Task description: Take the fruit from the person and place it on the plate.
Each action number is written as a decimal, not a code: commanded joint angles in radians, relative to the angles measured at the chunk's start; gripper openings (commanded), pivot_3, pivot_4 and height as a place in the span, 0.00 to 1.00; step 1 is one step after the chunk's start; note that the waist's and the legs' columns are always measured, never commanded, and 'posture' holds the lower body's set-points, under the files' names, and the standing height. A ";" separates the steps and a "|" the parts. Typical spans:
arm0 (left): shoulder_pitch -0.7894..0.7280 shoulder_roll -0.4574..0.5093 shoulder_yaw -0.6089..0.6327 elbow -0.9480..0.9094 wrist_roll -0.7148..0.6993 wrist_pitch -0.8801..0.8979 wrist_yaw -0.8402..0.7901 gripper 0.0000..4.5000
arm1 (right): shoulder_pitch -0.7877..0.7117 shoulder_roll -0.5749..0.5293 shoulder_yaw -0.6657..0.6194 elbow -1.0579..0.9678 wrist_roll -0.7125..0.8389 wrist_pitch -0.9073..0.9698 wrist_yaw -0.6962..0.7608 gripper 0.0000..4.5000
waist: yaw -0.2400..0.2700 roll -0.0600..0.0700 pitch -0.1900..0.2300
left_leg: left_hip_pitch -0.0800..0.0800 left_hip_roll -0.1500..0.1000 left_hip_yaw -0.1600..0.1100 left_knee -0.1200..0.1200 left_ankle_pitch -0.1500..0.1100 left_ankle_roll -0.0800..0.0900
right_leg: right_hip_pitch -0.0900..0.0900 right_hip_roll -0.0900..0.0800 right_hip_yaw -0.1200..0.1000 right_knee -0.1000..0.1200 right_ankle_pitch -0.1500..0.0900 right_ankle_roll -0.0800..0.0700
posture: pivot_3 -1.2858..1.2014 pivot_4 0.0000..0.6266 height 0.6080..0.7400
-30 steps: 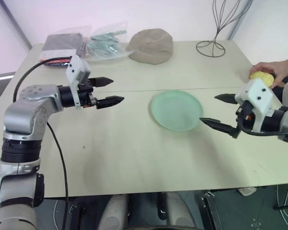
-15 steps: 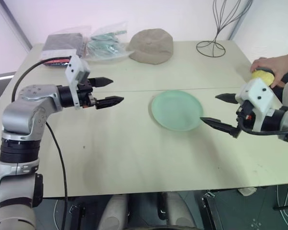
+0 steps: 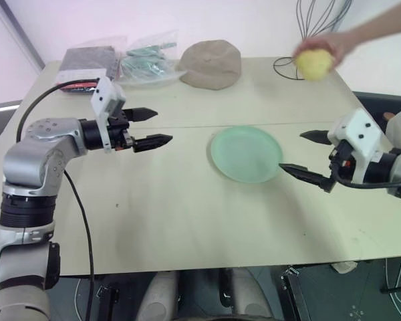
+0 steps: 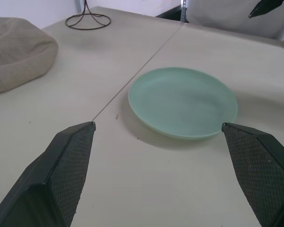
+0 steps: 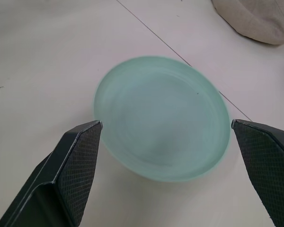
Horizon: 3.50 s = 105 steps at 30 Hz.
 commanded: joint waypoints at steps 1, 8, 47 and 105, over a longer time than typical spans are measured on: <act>-0.017 0.010 0.018 -0.014 -0.003 -0.021 -0.002 0.99 | -0.022 0.001 -0.026 -0.015 0.003 -0.005 -0.018 1.00 | 0.000 0.000 0.000 | 0.000 0.000 0.000 0.000 0.000 0.000 | 0.000 0.000 0.000 0.000 0.000 0.000 | 0.52 0.24 1.00; -0.017 -0.001 0.017 -0.002 0.011 -0.039 0.022 0.99 | -0.162 0.099 -0.006 0.030 -0.006 0.012 -0.163 1.00 | -0.003 0.000 0.000 | 0.000 0.000 0.000 0.000 0.000 0.000 | 0.000 -0.001 0.000 0.000 0.000 0.000 | 0.52 0.24 1.00; -0.196 -0.496 0.262 0.195 -0.258 -0.039 0.452 0.99 | -0.170 0.127 0.017 -0.009 -0.003 0.042 -0.197 1.00 | 0.001 0.000 0.000 | 0.000 -0.001 0.000 0.000 0.000 0.000 | 0.000 -0.001 0.000 0.000 0.000 0.000 | 0.52 0.24 1.00; -0.528 -0.402 -0.138 0.754 0.198 -0.356 -0.073 0.66 | -0.175 0.122 0.028 -0.006 -0.023 0.038 -0.190 1.00 | 0.001 0.000 0.000 | -0.002 -0.001 0.000 0.000 0.000 0.000 | -0.001 0.000 -0.001 -0.001 0.000 0.000 | 0.52 0.24 1.00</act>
